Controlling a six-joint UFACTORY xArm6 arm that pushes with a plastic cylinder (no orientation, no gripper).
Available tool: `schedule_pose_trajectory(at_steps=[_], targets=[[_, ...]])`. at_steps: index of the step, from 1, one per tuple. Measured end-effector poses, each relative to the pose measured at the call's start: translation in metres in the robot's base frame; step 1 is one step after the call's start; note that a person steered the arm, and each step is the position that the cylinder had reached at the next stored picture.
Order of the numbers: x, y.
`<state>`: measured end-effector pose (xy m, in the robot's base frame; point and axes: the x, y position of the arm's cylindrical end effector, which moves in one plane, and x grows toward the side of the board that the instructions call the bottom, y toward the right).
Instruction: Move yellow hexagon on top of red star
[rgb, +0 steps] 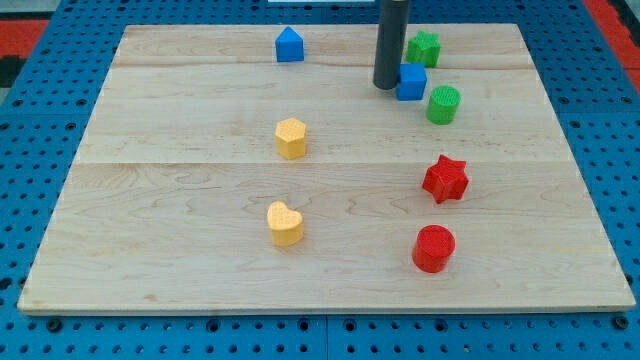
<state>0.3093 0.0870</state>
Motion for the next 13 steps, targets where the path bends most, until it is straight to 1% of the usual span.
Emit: schedule_pose_trajectory(at_steps=[1, 3, 4, 5, 6, 7, 8, 9, 11, 12, 13], targets=[[0.000, 0.000], [0.000, 0.027], [-0.001, 0.025], [0.010, -0.009], [0.031, -0.093], [0.012, -0.211], [0.074, -0.224], [0.108, -0.181], [0.100, -0.089], [0.099, -0.112], [0.090, -0.112]])
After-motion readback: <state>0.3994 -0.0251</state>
